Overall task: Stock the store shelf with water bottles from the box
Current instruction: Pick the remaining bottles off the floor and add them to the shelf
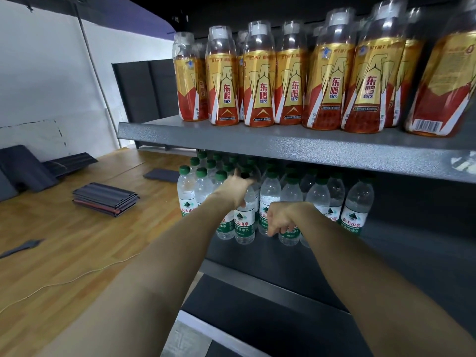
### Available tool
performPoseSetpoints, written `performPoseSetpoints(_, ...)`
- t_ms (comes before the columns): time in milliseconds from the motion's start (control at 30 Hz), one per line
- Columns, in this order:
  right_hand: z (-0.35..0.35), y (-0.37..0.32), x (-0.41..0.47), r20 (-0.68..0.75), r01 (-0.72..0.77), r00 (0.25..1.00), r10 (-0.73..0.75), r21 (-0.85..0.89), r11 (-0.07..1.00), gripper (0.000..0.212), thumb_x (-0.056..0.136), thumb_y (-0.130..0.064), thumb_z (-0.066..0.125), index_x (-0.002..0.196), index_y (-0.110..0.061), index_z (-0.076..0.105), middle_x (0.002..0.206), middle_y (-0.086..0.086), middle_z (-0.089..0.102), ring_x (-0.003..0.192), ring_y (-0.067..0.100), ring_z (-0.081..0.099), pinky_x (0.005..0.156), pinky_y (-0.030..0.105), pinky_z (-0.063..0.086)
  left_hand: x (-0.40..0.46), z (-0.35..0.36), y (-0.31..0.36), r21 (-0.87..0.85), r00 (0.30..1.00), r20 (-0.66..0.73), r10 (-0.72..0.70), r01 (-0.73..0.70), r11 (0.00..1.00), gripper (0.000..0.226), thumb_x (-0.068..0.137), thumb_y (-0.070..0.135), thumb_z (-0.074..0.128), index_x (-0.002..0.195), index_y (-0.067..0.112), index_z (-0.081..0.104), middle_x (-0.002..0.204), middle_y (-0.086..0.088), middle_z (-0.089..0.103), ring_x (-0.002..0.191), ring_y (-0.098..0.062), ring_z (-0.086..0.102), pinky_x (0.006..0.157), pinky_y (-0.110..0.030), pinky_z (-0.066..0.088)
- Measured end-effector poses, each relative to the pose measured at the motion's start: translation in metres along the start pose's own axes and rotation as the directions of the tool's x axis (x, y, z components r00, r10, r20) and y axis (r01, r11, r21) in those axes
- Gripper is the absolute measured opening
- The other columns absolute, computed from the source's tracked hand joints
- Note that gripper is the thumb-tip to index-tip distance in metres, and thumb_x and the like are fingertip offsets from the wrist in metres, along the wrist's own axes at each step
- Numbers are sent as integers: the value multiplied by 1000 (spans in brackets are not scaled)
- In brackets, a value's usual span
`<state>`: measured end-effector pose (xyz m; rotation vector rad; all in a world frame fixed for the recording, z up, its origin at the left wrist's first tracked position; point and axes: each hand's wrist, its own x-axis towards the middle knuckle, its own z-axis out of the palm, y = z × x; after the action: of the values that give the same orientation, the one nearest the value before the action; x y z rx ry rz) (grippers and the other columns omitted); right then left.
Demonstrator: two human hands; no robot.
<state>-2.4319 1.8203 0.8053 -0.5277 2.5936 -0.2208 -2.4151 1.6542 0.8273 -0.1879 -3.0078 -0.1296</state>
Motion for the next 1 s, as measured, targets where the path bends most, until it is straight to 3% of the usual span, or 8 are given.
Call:
performPoseSetpoints(267, 6, -10, 1, 57, -42, 998, 40, 33, 999, 36, 88, -25, 73, 115, -3, 65, 113, 8, 72, 105, 23, 69, 93, 40, 57, -5, -1, 1, 29, 999, 29, -43, 42, 999, 83, 82, 9, 77, 150, 29, 35, 149, -23, 27, 137, -39, 34, 115, -45, 34)
performPoseSetpoints(400, 8, -15, -6, 20, -39, 999, 38, 30, 999, 36, 84, -27, 76, 111, -5, 65, 106, 6, 74, 98, 21, 71, 89, 41, 59, -14, 0, -2, 18, 998, 33, -60, 59, 998, 75, 90, 4, 61, 149, 39, 30, 148, -22, 32, 122, -37, 52, 96, -38, 50)
performPoseSetpoints(533, 17, -20, -20, 35, -69, 997, 67, 44, 997, 38, 86, -23, 75, 116, -1, 64, 111, 11, 71, 90, 23, 68, 91, 44, 58, -37, 0, -5, 76, 1000, 19, -3, 1, 997, 64, 92, 8, 57, 145, 36, 35, 138, -15, 48, 111, -32, 58, 82, -36, 52)
performPoseSetpoints(733, 42, -25, -47, 40, -95, 995, 92, 72, 993, 33, 85, -19, 77, 108, 2, 68, 91, 10, 73, 76, 22, 68, 80, 41, 60, -79, 18, 4, 96, 965, 244, 92, -118, 988, 19, 92, 24, 56, 110, 18, 59, 113, -6, 61, 97, -27, 58, 82, -38, 51)
performPoseSetpoints(1000, 109, 4, -92, 128, -228, 968, 214, 100, 969, 29, 85, -19, 77, 97, 6, 70, 76, 9, 69, 65, 23, 65, 68, 38, 58, -118, 76, 35, -58, 856, 473, 207, -204, 977, 18, 84, 20, 64, 98, 11, 70, 99, -9, 68, 89, -29, 65, 86, -43, 56)
